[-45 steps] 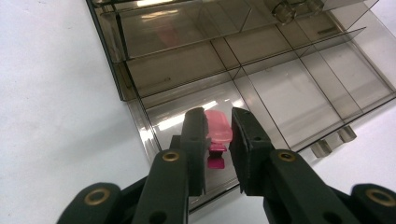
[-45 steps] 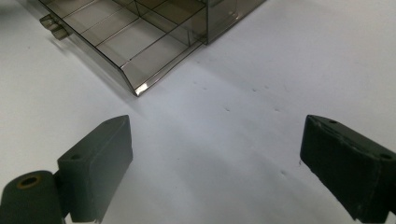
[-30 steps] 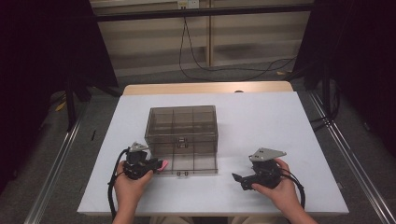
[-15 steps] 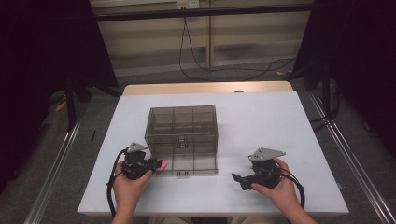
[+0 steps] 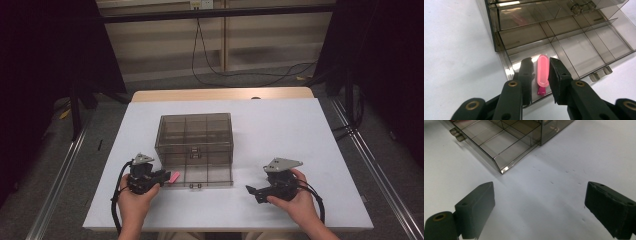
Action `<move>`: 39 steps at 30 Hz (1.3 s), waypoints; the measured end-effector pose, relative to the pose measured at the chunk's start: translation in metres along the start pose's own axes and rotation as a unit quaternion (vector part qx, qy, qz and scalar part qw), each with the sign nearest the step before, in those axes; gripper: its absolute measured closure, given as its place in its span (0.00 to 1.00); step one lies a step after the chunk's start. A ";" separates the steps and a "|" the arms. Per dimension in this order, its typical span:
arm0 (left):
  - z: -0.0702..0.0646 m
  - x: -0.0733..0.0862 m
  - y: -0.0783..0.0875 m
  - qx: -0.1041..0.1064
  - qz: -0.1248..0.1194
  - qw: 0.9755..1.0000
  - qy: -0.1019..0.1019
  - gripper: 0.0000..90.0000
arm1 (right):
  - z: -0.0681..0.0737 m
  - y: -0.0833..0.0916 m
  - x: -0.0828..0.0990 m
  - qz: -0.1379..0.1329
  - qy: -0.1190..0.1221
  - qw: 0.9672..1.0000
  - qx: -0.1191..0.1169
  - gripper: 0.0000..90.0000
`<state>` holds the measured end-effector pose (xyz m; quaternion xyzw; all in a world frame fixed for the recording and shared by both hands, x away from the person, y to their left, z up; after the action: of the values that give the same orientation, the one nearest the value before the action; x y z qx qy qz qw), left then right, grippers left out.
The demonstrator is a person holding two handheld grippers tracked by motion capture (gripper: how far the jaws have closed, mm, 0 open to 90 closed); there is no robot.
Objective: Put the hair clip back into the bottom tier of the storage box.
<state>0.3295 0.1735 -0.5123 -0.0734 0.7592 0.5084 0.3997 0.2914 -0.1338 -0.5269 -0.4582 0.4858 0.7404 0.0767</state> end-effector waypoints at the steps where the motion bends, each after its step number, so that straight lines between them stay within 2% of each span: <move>1: 0.000 0.000 0.001 0.000 0.000 1.000 0.000 0.81 | 0.000 0.000 0.000 0.001 0.001 1.000 0.000 0.10; 18: 0.009 0.007 0.015 -0.012 -0.012 1.000 0.014 0.84 | 0.009 -0.010 -0.007 0.003 0.009 1.000 -0.015 0.10; 19: 0.010 0.008 0.016 -0.014 -0.007 1.000 0.008 0.84 | 0.009 -0.011 -0.007 0.002 0.010 1.000 -0.015 0.10; 21: 0.010 0.009 0.016 -0.013 -0.010 1.000 0.014 0.85 | 0.010 -0.011 -0.008 0.003 0.011 1.000 -0.015 0.10; 22: 0.011 0.010 0.018 -0.014 -0.005 1.000 0.008 0.85 | 0.010 -0.012 -0.009 0.003 0.012 1.000 -0.014 0.10; 24: 0.011 0.011 0.018 -0.015 -0.010 1.000 0.014 0.85 | 0.011 -0.013 -0.010 0.002 0.012 1.000 -0.017 0.10; 39: 0.014 0.017 0.025 -0.017 -0.007 1.000 0.016 0.87 | 0.015 -0.017 -0.015 0.000 0.015 1.000 -0.024 0.10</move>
<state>0.3129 0.2016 -0.5086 -0.0932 0.7563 0.5171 0.3897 0.2997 -0.1081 -0.5251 -0.4714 0.4690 0.7446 0.0582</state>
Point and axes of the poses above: each handheld gripper's, and its own axes: y roughly backward along the jaws, x roughly out of its underside, z roughly to its left, the point moved 9 cm from there along -y, roughly forward along the jaws, and after that the axes turned 3 degrees about -y, right-handed, at the moved point
